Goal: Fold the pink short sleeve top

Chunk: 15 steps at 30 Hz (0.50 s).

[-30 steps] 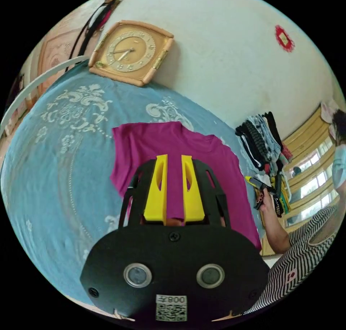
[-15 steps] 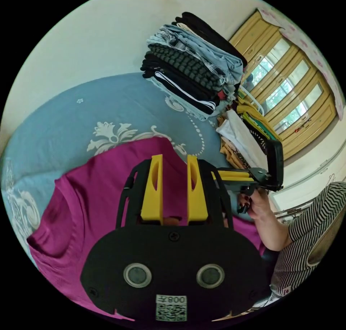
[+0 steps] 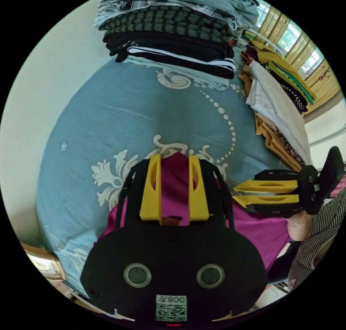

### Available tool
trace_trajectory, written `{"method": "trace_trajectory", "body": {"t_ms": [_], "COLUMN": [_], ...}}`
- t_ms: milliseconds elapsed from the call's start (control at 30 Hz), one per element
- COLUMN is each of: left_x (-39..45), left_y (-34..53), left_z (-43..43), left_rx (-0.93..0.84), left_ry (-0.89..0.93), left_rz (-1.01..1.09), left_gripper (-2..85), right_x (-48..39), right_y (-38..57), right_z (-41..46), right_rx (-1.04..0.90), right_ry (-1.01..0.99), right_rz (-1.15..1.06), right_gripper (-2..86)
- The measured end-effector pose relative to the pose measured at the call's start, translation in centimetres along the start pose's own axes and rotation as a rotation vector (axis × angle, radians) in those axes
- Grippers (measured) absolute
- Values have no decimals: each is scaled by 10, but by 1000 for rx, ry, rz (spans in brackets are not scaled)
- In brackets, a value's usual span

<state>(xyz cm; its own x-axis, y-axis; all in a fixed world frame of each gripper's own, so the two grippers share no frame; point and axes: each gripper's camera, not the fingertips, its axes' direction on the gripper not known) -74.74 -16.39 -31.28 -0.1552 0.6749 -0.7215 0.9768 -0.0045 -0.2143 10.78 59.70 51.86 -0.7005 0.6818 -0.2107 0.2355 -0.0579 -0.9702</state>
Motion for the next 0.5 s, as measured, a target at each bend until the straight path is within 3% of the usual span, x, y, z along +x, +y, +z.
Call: {"method": "trace_trajectory", "body": {"t_ms": [500], "left_x": [-8], "left_y": [-90], "left_z": [-29], "left_rx": [9], "left_ry": [-3], "left_rz": [23], "left_gripper": [39], "right_x": [-23], "right_y": [-15], "right_z": [0], "right_rx": [-57], "right_ry": [33], "right_rz": [-8], "right_gripper": [15]}}
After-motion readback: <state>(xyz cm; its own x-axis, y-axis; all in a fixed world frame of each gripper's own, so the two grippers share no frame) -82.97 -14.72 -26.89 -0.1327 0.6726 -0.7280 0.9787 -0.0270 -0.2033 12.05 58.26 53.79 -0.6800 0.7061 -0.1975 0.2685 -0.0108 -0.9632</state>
